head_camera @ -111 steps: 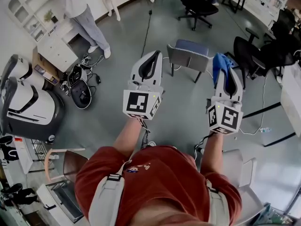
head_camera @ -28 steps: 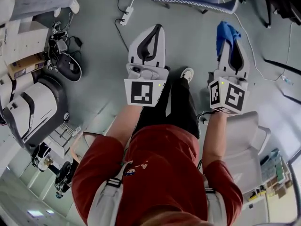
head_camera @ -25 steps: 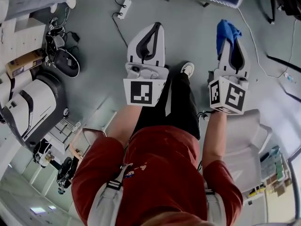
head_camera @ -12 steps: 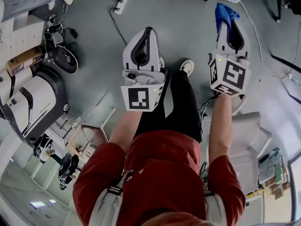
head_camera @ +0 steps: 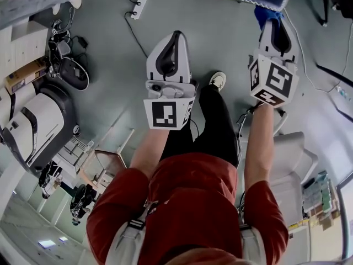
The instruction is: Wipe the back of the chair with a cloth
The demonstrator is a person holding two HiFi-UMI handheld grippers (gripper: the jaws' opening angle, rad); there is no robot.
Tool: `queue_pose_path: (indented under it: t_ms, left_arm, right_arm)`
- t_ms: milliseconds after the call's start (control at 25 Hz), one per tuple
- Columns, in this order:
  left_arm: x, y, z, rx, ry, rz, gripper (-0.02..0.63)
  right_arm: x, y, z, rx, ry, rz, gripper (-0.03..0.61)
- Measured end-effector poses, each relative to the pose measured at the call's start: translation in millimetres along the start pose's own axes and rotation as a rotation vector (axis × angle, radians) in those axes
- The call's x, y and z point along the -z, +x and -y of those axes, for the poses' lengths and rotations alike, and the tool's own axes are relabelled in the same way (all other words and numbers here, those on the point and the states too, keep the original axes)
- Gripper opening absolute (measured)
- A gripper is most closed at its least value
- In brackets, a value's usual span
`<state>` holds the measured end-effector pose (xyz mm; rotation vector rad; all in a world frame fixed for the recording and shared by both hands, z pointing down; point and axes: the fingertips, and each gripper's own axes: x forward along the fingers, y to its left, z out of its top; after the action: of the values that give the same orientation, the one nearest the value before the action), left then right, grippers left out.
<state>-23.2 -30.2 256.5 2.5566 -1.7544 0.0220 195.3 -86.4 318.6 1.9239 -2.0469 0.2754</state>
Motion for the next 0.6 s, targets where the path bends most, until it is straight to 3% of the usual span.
queue_pose_path:
  t_ms: [280,600]
  left_arm:
    - [10.7,-7.2,-30.3,0.017,-0.003,-0.024,0.012]
    - [18.1,-22.5,-77.3,0.008,-0.022,-0.045,0.014]
  right_arm:
    - [-1.2,5.4,-31.3,0.01,0.007,-0.02,0.048]
    - [-10.7,17.2,-103.0,-0.044,-0.017,-0.033,0.048]
